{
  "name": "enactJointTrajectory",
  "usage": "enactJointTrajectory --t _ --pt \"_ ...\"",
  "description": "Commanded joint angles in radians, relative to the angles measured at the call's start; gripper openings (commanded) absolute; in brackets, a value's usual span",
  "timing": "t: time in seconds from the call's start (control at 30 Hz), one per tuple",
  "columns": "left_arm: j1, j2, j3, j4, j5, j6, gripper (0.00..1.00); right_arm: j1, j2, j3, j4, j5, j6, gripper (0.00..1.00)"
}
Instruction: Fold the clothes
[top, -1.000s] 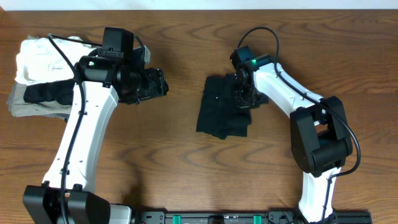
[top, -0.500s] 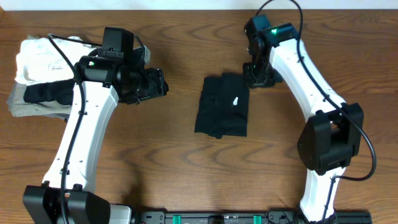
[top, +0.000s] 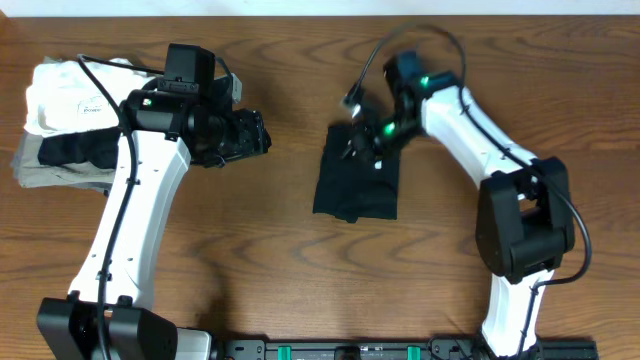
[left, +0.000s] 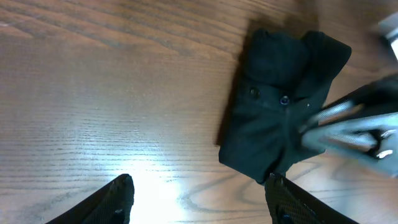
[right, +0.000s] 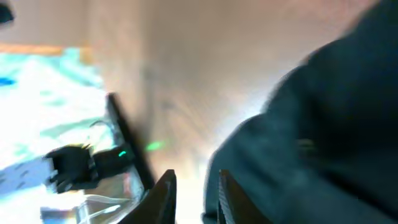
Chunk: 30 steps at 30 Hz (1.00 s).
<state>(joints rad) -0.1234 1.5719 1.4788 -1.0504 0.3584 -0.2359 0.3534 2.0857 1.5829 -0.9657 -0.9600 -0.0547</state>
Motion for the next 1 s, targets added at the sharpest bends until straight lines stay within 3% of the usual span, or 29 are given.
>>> enactJointTrajectory --t 0.0,0.23,0.4,0.53,0.63,0.77,0.97 --pt "0.003 0.005 -0.006 -0.004 -0.013 0.006 0.70 0.022 -0.015 -0.113 0.060 -0.215 -0.022 0.24" --pt "0.003 0.005 -0.006 -0.004 -0.013 0.006 0.70 0.001 -0.015 -0.270 0.134 -0.193 0.010 0.26" --pt "0.003 0.005 -0.008 -0.004 -0.013 0.006 0.70 -0.053 -0.015 -0.289 0.137 -0.016 0.091 0.28" --pt "0.003 0.005 -0.009 -0.004 -0.013 0.006 0.70 -0.099 -0.015 -0.289 0.163 0.158 0.136 0.37" --pt "0.003 0.005 -0.009 -0.004 -0.013 0.008 0.70 -0.127 -0.015 -0.289 0.171 0.160 0.135 0.36" --pt "0.003 0.005 -0.009 -0.008 -0.013 0.029 0.70 -0.158 -0.018 -0.287 0.168 0.103 0.136 0.24" --pt "0.003 0.005 -0.009 -0.008 -0.013 0.037 0.70 -0.201 -0.092 -0.230 0.161 -0.080 0.134 0.24"
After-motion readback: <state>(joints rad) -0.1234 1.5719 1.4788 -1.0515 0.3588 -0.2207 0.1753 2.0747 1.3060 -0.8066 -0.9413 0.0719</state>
